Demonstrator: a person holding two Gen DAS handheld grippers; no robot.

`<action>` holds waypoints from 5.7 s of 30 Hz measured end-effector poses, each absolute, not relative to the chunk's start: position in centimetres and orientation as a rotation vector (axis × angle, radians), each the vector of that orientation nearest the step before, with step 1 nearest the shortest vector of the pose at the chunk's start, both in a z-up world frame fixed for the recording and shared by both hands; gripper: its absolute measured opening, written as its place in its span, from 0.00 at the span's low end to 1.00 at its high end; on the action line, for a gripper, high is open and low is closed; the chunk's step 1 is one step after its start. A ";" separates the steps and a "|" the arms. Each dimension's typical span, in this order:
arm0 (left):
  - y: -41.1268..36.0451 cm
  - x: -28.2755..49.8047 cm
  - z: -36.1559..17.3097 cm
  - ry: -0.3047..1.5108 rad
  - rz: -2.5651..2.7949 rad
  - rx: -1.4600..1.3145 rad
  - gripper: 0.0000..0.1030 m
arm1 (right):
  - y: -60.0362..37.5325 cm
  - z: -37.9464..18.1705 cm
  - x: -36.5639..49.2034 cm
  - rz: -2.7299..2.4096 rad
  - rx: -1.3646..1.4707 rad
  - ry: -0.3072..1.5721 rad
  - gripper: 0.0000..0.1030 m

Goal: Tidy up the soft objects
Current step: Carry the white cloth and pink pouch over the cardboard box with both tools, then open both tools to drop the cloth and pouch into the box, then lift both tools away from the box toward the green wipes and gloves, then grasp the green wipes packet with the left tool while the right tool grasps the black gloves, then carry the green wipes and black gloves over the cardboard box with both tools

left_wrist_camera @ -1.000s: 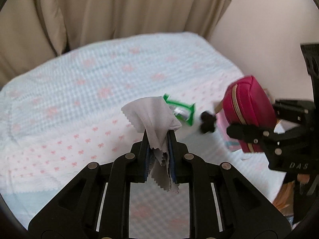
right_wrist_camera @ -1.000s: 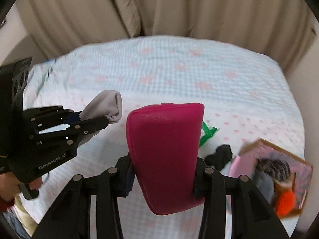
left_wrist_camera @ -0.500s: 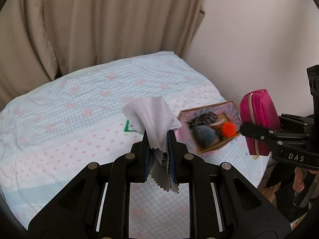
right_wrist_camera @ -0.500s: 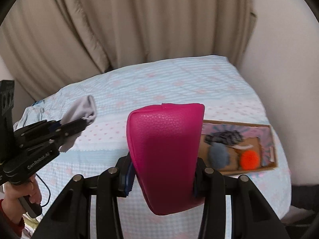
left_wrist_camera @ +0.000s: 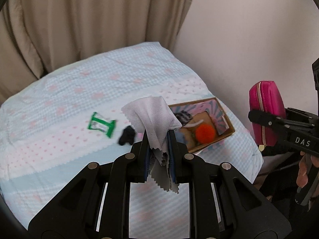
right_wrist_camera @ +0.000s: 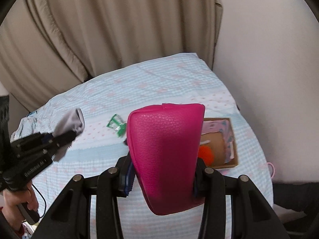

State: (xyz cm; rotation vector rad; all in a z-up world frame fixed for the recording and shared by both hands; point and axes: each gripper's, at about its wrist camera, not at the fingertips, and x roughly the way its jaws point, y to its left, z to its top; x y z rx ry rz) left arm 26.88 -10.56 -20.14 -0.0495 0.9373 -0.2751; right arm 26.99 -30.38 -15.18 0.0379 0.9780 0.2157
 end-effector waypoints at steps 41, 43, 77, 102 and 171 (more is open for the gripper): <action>-26.8 39.4 -41.5 1.367 -0.171 0.044 1.00 | -44.4 -35.6 44.1 0.333 0.315 1.296 1.00; -26.7 39.1 -41.2 1.364 -0.174 0.038 1.00 | -44.3 -35.5 44.0 0.334 0.311 1.307 1.00; -16.9 27.6 -19.6 0.968 -0.128 -0.045 1.00 | -36.8 -15.9 30.0 0.236 0.016 0.945 1.00; 6.7 20.3 -15.3 0.838 -0.229 0.006 1.00 | -18.2 -13.4 18.5 0.090 0.127 0.782 1.00; 3.8 45.2 -45.1 0.964 -0.737 0.637 0.45 | -9.0 -44.3 38.4 -0.026 -0.014 0.906 0.15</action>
